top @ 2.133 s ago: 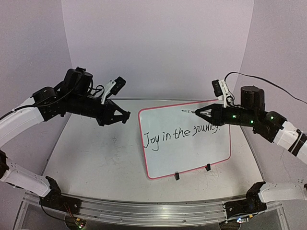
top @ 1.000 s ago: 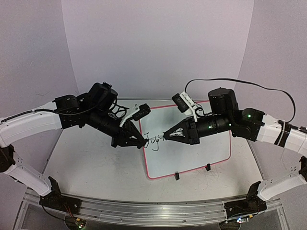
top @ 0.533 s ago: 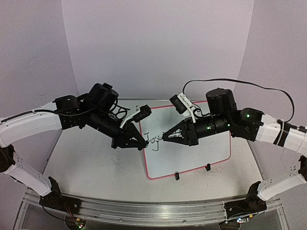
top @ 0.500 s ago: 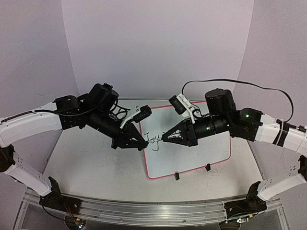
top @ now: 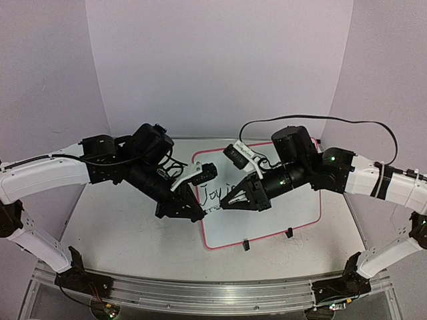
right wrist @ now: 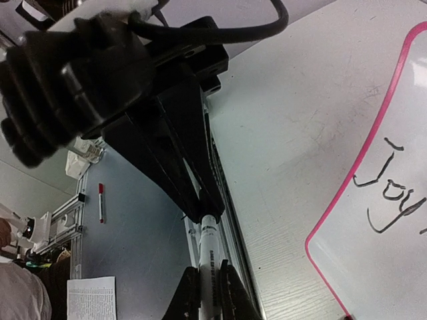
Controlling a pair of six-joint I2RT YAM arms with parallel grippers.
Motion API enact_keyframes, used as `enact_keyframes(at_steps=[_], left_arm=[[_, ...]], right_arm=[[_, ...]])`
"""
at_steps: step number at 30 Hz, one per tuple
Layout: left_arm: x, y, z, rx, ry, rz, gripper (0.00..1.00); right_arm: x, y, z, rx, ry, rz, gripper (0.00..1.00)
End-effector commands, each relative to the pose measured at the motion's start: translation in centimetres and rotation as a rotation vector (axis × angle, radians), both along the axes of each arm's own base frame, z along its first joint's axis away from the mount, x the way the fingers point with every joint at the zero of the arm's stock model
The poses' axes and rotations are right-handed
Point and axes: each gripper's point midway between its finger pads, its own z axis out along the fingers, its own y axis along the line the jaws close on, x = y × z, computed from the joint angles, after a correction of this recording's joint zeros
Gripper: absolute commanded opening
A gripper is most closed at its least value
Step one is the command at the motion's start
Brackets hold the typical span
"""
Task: Write a sentence on the whiteboard
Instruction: Insert the whiteboard marker without the cap into the pen cap.
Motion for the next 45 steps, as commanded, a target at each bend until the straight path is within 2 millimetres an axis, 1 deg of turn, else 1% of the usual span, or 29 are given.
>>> enact_keyframes(at_steps=[1,6,10,13,18,22,26,29,31,33,34,36,37,40,42,43,45], left_arm=[[-0.8,-0.6,3.3,-0.052,-0.111,-0.046,0.0],[-1.3,-1.0,4.7,-0.069,-0.176,-0.052,0.0],[-1.8,-1.7,4.8,-0.058,-0.196,-0.063,0.0],[-1.7,-2.2,4.9,-0.051,-0.214,-0.052,0.0],[-1.0,-2.9,5.2,-0.047,-0.253,-0.016,0.0],[-0.5,-3.1,5.8,-0.066,-0.276,0.017,0.0],[0.1,-3.2,6.6,-0.099,-0.297,0.051,0.0],[0.1,-3.3,7.4,-0.14,-0.323,0.059,0.0],[-0.1,-3.4,8.1,-0.167,-0.345,0.052,0.0],[-0.4,-3.6,9.0,-0.198,-0.361,0.043,0.0],[-0.6,-3.7,9.4,-0.215,-0.368,0.038,0.0],[-0.9,-3.9,9.9,-0.233,-0.383,0.034,0.0],[-0.9,-4.0,10.0,-0.24,-0.392,0.038,0.0],[-1.2,-4.0,9.8,-0.25,-0.404,0.038,0.0],[-1.4,-3.9,9.4,-0.248,-0.402,0.037,0.0],[-1.4,-3.7,9.3,-0.246,-0.4,0.04,0.0],[-1.3,-3.3,8.9,-0.239,-0.402,0.057,0.0]], right_arm=[[-0.9,0.6,0.3,0.002,0.014,0.083,0.0],[-1.3,1.4,-0.2,-0.004,0.073,0.129,0.0],[-1.2,2.0,-0.1,-0.01,0.11,0.137,0.0],[-1.0,2.5,-0.5,-0.023,0.133,0.138,0.0],[-1.0,3.5,-1.8,-0.059,0.162,0.119,0.0],[-0.7,4.4,-2.0,-0.061,0.156,0.068,0.0],[-1.4,5.2,-1.8,-0.016,0.187,0.055,0.0],[-2.3,6.1,-2.7,-0.033,0.203,0.068,0.0],[-2.7,6.8,-3.2,-0.041,0.211,0.072,0.0],[-3.3,7.8,-3.3,-0.032,0.227,0.088,0.0],[-3.5,8.3,-3.0,-0.017,0.232,0.096,0.0],[-3.9,9.2,-2.9,-0.003,0.239,0.105,0.0],[-4.0,9.7,-3.3,-0.009,0.241,0.103,0.0],[-4.8,10.8,-4.2,-0.027,0.25,0.123,0.0],[-5.2,11.2,-4.7,-0.033,0.253,0.133,0.0],[-5.3,11.1,-4.7,-0.031,0.254,0.132,0.0],[-4.9,10.7,-3.8,-0.007,0.223,0.101,0.0]])
